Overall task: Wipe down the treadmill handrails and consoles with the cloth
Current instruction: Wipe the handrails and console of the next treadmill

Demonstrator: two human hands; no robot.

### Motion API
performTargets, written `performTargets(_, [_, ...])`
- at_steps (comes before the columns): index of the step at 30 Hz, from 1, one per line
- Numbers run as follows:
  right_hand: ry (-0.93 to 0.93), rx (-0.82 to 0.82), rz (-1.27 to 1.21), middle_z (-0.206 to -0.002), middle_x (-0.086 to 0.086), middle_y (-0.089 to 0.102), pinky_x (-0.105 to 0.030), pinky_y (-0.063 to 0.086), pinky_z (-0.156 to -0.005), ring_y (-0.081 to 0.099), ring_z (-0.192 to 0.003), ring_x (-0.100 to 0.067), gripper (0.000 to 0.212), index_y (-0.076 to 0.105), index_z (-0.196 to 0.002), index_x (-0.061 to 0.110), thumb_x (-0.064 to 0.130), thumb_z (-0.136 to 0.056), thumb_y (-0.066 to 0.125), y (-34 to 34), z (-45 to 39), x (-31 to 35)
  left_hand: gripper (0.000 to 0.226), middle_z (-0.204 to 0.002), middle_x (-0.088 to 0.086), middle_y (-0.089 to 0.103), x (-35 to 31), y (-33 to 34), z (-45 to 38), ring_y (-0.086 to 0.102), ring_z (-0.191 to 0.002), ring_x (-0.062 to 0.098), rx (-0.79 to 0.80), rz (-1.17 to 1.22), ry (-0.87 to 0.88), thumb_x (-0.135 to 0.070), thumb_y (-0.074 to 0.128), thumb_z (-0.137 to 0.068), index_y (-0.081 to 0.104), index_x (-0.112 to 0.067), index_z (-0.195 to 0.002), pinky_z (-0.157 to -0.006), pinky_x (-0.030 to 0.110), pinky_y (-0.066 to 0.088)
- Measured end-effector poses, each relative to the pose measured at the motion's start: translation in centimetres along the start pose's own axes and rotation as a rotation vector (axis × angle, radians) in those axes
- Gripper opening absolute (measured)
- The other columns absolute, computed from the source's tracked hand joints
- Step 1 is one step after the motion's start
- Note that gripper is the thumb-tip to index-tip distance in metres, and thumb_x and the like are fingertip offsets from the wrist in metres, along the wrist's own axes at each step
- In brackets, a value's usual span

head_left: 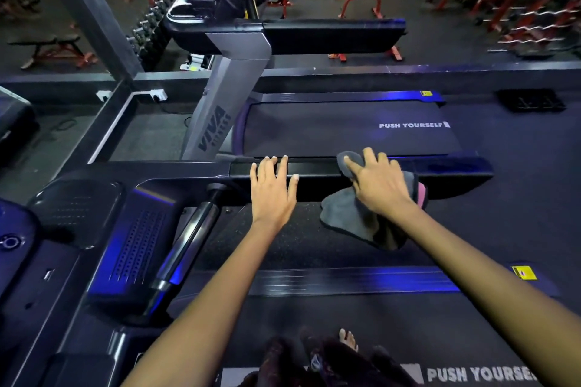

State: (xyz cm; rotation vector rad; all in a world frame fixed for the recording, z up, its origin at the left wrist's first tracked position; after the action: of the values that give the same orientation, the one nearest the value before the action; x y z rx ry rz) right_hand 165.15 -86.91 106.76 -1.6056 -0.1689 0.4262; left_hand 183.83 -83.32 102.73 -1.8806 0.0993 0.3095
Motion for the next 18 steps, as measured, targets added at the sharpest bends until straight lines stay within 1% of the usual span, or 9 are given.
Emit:
performTargets(3, [0.165, 0.032, 0.002, -0.128, -0.015, 0.039, -0.041, 0.038, -0.085, 0.046, -0.107, -0.035, 0.037, 0.048, -0.129, 0.016, 0.022, -0.093, 0.044, -0.1, -1.2, -1.3, 0.061, -0.118, 0.018, 0.057, -0.2, -0.1, -0.3, 0.049, -0.116, 0.033, 0.011, 0.011, -0.025, -0.042, 0.023, -0.092, 0.056, -0.005, -0.127, -0.107, 0.05, 0.029])
performTargets(5, [0.194, 0.028, -0.004, -0.127, -0.016, 0.04, -0.042, 0.037, -0.087, 0.046, -0.108, -0.035, 0.034, 0.052, -0.124, 0.012, 0.019, -0.091, 0.044, -0.4, -1.8, -0.4, 0.064, -0.121, 0.018, 0.055, -0.3, 0.0, -0.4, 0.047, -0.119, 0.033, 0.041, 0.0, -0.039, -0.044, 0.019, -0.091, 0.054, -0.005, -0.129, -0.109, 0.049, 0.026])
performTargets(7, [0.145, -0.007, -0.005, -0.129, -0.018, 0.04, -0.042, 0.036, -0.088, 0.045, -0.109, -0.035, 0.039, 0.047, -0.13, 0.013, 0.017, -0.091, 0.042, -0.3, -1.6, 0.9, 0.066, -0.121, 0.019, 0.055, -0.2, 0.2, -0.4, 0.046, -0.119, 0.033, 0.042, -0.007, -0.044, -0.045, 0.019, -0.091, 0.053, -0.005, -0.129, -0.11, 0.049, 0.026])
performTargets(9, [0.059, -0.011, -0.037, -0.131, -0.019, 0.039, -0.042, 0.035, -0.088, 0.043, -0.111, -0.036, 0.049, 0.037, -0.139, 0.016, 0.018, -0.091, 0.044, 0.2, -0.4, 1.1, 0.064, -0.12, 0.02, 0.055, 0.0, 0.2, -0.4, 0.048, -0.118, 0.034, 0.009, 0.002, -0.047, -0.045, 0.021, -0.092, 0.055, -0.004, -0.128, -0.109, 0.051, 0.028])
performTargets(11, [0.031, -0.001, -0.05, -0.129, -0.016, 0.039, -0.041, 0.036, -0.086, 0.043, -0.111, -0.035, 0.056, 0.032, -0.143, 0.02, 0.018, -0.089, 0.046, 0.7, 0.7, -0.4, 0.061, -0.118, 0.021, 0.056, 0.0, 0.2, -0.3, 0.049, -0.116, 0.035, -0.021, 0.017, -0.046, -0.044, 0.024, -0.093, 0.056, -0.004, -0.126, -0.108, 0.052, 0.03])
performTargets(12, [0.051, 0.006, -0.048, -0.128, -0.015, 0.039, -0.04, 0.036, -0.085, 0.043, -0.111, -0.034, 0.057, 0.032, -0.143, 0.022, 0.017, -0.088, 0.047, 0.8, 1.1, -1.5, 0.06, -0.118, 0.021, 0.056, 0.0, 0.2, -0.3, 0.05, -0.115, 0.035, -0.034, 0.023, -0.044, -0.043, 0.026, -0.093, 0.057, -0.004, -0.126, -0.108, 0.052, 0.03])
performTargets(14, [0.132, 0.023, -0.035, -0.126, -0.015, 0.04, -0.041, 0.036, -0.087, 0.043, -0.11, -0.034, 0.054, 0.035, -0.14, 0.022, 0.015, -0.088, 0.047, 0.8, 1.2, -3.4, 0.054, -0.12, 0.021, 0.054, -0.2, 0.1, -0.3, 0.047, -0.118, 0.035, -0.044, 0.037, -0.06, -0.04, 0.032, -0.095, 0.055, -0.004, -0.127, -0.11, 0.051, 0.025])
performTargets(16, [0.22, 0.037, -0.017, -0.124, -0.016, 0.04, -0.042, 0.036, -0.09, 0.044, -0.11, -0.035, 0.047, 0.042, -0.134, 0.018, 0.014, -0.088, 0.047, 0.4, 0.5, -4.0, 0.047, -0.129, 0.019, 0.047, -0.5, 0.1, -0.7, 0.039, -0.127, 0.033, 0.012, 0.082, -0.143, -0.034, 0.043, -0.095, 0.05, -0.006, -0.132, -0.115, 0.049, 0.011])
performTargets(18, [0.249, 0.044, -0.013, -0.123, -0.016, 0.041, -0.043, 0.036, -0.091, 0.045, -0.11, -0.036, 0.04, 0.047, -0.128, 0.014, 0.014, -0.088, 0.046, 0.0, -0.4, -3.0, 0.048, -0.136, 0.013, 0.04, -1.3, 0.2, -1.1, 0.028, -0.135, 0.027, 0.089, 0.119, -0.208, -0.031, 0.049, -0.093, 0.045, -0.009, -0.136, -0.115, 0.048, -0.002])
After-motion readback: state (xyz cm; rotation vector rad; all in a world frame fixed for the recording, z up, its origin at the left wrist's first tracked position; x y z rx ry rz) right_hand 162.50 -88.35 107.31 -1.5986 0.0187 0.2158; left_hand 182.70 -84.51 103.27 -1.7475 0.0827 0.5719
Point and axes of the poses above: each hand's wrist, its own z-axis away from the middle knuckle, its own y-axis out of the palm, x = y × z, the point moved 6 cm from there along -z, towards the middle knuckle
